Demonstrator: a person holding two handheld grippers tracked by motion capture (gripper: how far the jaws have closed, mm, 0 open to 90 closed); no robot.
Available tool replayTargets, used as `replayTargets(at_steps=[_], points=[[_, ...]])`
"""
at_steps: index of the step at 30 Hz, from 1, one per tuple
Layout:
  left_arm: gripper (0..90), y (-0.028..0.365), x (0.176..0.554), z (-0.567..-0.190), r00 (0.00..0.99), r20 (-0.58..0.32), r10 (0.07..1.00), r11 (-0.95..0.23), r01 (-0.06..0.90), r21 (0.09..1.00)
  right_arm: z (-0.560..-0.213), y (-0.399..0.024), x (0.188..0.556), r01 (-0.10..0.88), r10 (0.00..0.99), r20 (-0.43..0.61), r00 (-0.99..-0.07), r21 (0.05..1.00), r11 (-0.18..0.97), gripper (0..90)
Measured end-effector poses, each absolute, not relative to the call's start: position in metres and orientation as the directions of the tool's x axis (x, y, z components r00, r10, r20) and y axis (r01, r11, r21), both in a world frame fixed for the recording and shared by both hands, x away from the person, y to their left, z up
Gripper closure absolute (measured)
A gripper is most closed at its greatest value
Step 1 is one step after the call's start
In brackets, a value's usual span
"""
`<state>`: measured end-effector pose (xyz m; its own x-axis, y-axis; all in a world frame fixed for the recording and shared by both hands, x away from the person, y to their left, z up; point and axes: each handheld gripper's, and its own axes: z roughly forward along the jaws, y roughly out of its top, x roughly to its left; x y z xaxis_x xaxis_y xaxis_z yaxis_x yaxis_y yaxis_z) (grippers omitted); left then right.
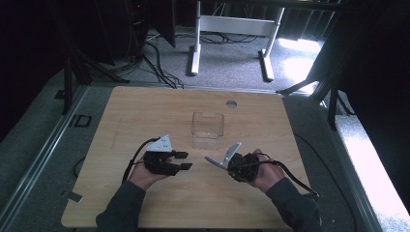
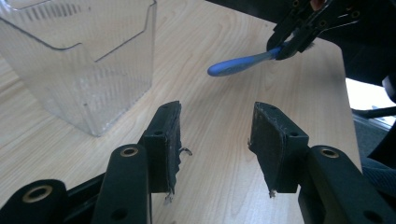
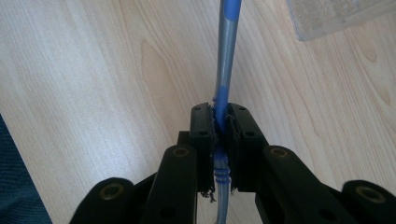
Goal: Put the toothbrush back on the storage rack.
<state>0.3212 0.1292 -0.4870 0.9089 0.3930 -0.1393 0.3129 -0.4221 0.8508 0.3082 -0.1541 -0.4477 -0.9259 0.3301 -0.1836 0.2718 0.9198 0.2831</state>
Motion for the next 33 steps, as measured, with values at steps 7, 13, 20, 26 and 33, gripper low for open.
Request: replayTargets(at_steps=[7, 13, 20, 26, 33], points=[[54.7, 0.125, 0.320, -0.488, 0.921, -0.148, 0.362, -0.427, 0.305, 0.851, -0.448, -0.153, 0.306, 0.240, 0.301, -0.183, -0.936, 0.293, 0.926, 81.4], [55.5, 0.122, 0.319, -0.490, 0.930, -0.161, 0.331, -0.432, 0.301, 0.850, -0.449, -0.151, 0.304, 0.204, 0.268, -0.187, -0.945, 0.302, 0.931, 81.4], [56.3, 0.121, 0.320, -0.492, 0.930, -0.170, 0.325, -0.437, 0.307, 0.846, -0.449, -0.150, 0.301, 0.176, 0.241, -0.187, -0.952, 0.309, 0.935, 81.3], [56.7, 0.119, 0.320, -0.493, 0.935, -0.180, 0.307, -0.439, 0.306, 0.845, -0.449, -0.149, 0.298, 0.143, 0.211, -0.184, -0.960, 0.326, 0.935, 81.3], [57.9, 0.113, 0.320, -0.495, 0.943, -0.186, 0.278, -0.457, 0.300, 0.837, -0.450, -0.147, 0.295, 0.097, 0.167, -0.187, -0.968, 0.338, 0.936, 81.3]])
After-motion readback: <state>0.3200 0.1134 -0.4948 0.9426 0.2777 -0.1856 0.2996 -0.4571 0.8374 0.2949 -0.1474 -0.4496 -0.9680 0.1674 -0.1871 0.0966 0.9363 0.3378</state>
